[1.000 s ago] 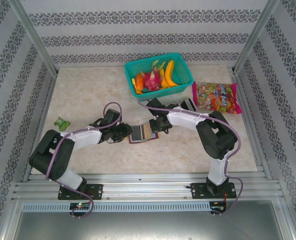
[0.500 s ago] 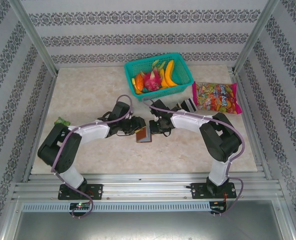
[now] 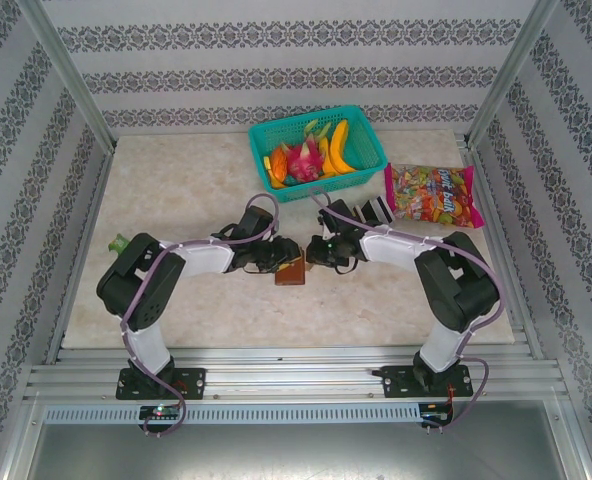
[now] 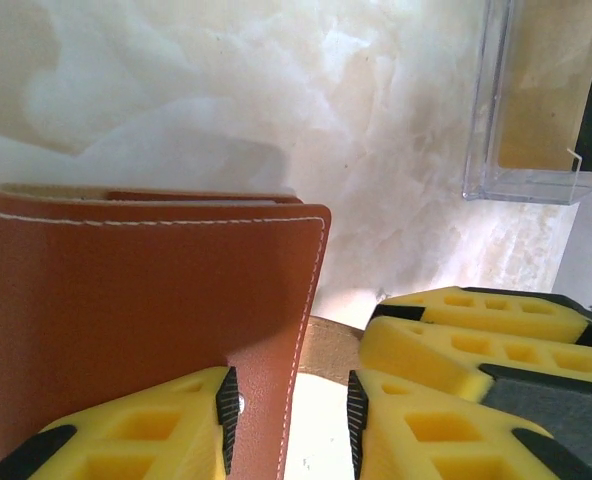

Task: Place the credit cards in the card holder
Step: Close the card holder at the center of the table.

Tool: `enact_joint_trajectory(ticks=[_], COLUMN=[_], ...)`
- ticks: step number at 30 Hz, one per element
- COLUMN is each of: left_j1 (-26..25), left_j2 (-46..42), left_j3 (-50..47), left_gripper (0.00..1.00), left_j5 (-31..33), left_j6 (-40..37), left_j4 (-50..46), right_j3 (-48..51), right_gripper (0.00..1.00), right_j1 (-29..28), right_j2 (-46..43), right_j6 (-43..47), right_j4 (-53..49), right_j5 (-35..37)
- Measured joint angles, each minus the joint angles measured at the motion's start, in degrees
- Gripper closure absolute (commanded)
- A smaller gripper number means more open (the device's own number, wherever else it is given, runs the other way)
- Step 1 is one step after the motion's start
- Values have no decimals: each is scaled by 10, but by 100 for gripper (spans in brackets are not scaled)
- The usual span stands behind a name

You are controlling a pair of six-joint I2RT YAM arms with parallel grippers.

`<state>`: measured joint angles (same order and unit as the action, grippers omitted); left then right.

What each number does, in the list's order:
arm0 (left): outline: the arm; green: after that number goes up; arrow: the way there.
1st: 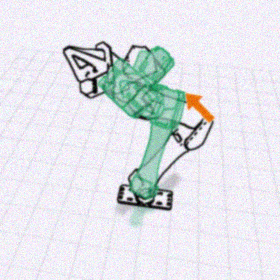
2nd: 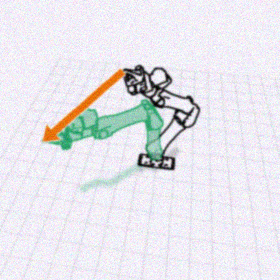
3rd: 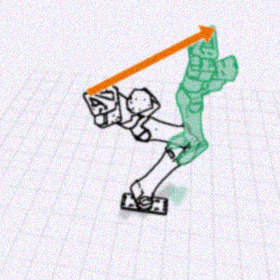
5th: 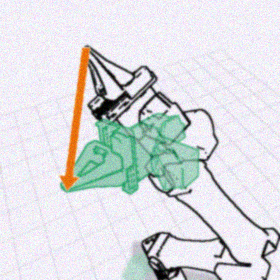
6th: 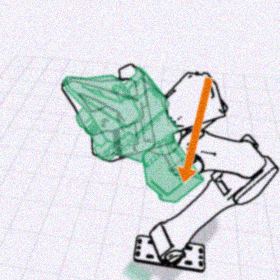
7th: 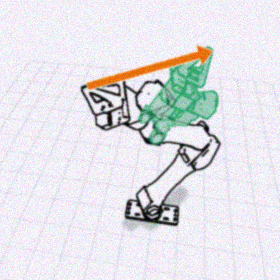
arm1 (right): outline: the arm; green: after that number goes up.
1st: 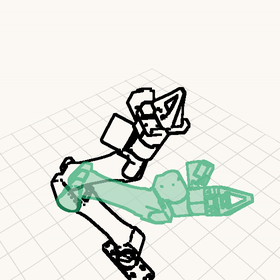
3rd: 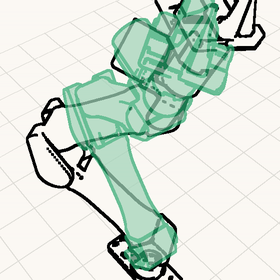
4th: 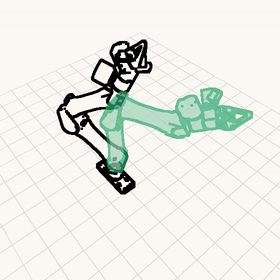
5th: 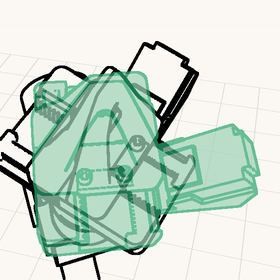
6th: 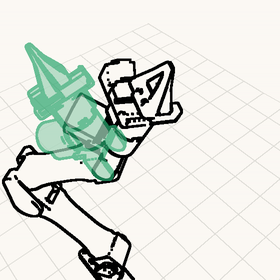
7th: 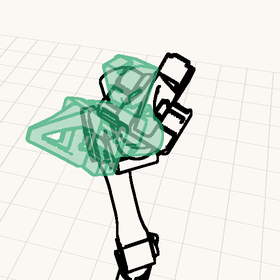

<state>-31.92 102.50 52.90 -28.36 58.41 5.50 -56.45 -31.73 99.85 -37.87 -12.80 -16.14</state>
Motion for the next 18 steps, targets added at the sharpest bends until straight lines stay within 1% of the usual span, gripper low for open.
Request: enact_joint_trajectory(ticks=[3,4,5,6,11,13,15,16,18], left_j1=[0,0,0,0,2,7,14,17,18], left_j2=[-29,-41,-59,-75,-125,-129,-128,-125,-110], left_j3=[-10,-17,-25,-32,-36,-32,-30,-27,-14], left_gripper=[61,59,58,57,54,53,52,52,52], left_j5=[26,35,47,58,105,116,120,120,118], left_j6=[-2,-2,-3,-3,-24,-38,-54,-62,-78], left_j4=[-14,-16,-19,-25,-65,-89,-107,-118,-138], right_j3=[9,12,15,18,44,54,62,64,64], right_gripper=[73,70,65,62,57,59,67,70,71], right_j1=[2,4,5,7,24,33,44,50,59], right_j2=[-12,-17,-22,-27,-60,-79,-96,-100,-101], right_j6=[-12,-15,-19,-23,-40,-42,-42,-42,-38], right_j4=[22,27,34,40,70,73,73,72,69], right_j5=[-20,-28,-38,-49,-87,-92,-92,-92,-90])
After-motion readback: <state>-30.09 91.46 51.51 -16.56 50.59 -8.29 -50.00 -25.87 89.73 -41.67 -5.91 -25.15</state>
